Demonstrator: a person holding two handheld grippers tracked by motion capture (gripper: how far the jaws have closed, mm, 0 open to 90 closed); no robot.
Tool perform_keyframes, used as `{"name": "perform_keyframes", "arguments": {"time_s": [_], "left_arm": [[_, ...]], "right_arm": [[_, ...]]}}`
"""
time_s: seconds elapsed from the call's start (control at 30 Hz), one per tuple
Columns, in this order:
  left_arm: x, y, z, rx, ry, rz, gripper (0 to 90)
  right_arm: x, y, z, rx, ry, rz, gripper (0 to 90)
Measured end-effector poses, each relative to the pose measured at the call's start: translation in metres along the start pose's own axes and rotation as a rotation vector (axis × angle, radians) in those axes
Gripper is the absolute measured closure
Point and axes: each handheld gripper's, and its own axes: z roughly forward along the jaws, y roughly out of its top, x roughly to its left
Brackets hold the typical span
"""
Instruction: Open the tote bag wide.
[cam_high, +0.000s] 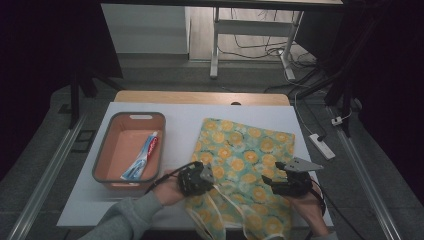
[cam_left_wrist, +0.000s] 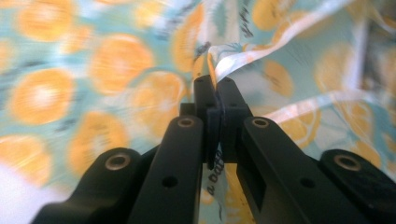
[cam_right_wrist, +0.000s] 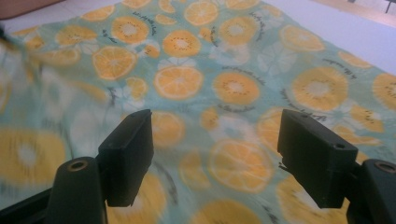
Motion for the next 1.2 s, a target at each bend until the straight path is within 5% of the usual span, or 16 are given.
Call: {"name": "perform_keyframes", "arguments": {"time_s": [0.03, 0.17, 0.27, 0.37, 0.5, 0.6, 0.67, 0.73, 0.87, 1.03, 1.2], "left_arm": [[0.0, 0.0, 0.0, 0.0, 0.0, 0.0, 88.5], [0.03, -0.006, -0.021, -0.026, 0.111, -0.059, 88.5], [0.04, -0.009, -0.027, -0.05, 0.11, -0.094, 88.4], [0.044, -0.012, -0.026, -0.048, 0.109, -0.108, 88.4], [0.046, -0.013, -0.024, -0.046, 0.1, -0.106, 88.4], [0.046, -0.012, -0.023, -0.05, 0.094, -0.106, 88.4], [0.046, -0.013, -0.024, -0.053, 0.09, -0.105, 88.4], [0.047, -0.014, -0.025, -0.063, 0.078, -0.112, 88.4], [0.049, -0.017, -0.027, -0.072, 0.058, -0.122, 88.2], [0.052, -0.021, -0.032, -0.095, 0.043, -0.136, 88.2], [0.058, -0.026, -0.042, -0.143, 0.024, -0.172, 88.0]], "right_arm": [[0.0, 0.0, -0.001, -0.003, -0.004, 0.0, 27.3], [0.0, 0.002, -0.003, -0.013, -0.002, 0.0, 27.6], [0.008, 0.007, -0.004, -0.025, 0.034, -0.004, 27.9], [0.033, 0.022, -0.008, -0.032, 0.147, -0.027, 27.6], [0.083, 0.037, -0.006, 0.036, 0.261, -0.152, 26.9], [0.108, 0.036, 0.004, 0.097, 0.326, -0.18, 26.6], [0.118, 0.032, 0.013, 0.149, 0.318, -0.2, 27.3], [0.122, 0.027, 0.022, 0.193, 0.312, -0.206, 35.4], [0.124, 0.022, 0.033, 0.242, 0.338, -0.21, 85.3], [0.126, 0.04, 0.017, 0.124, 0.316, -0.268, 90.0], [0.101, 0.067, -0.006, -0.051, 0.239, -0.216, 90.0]]}}
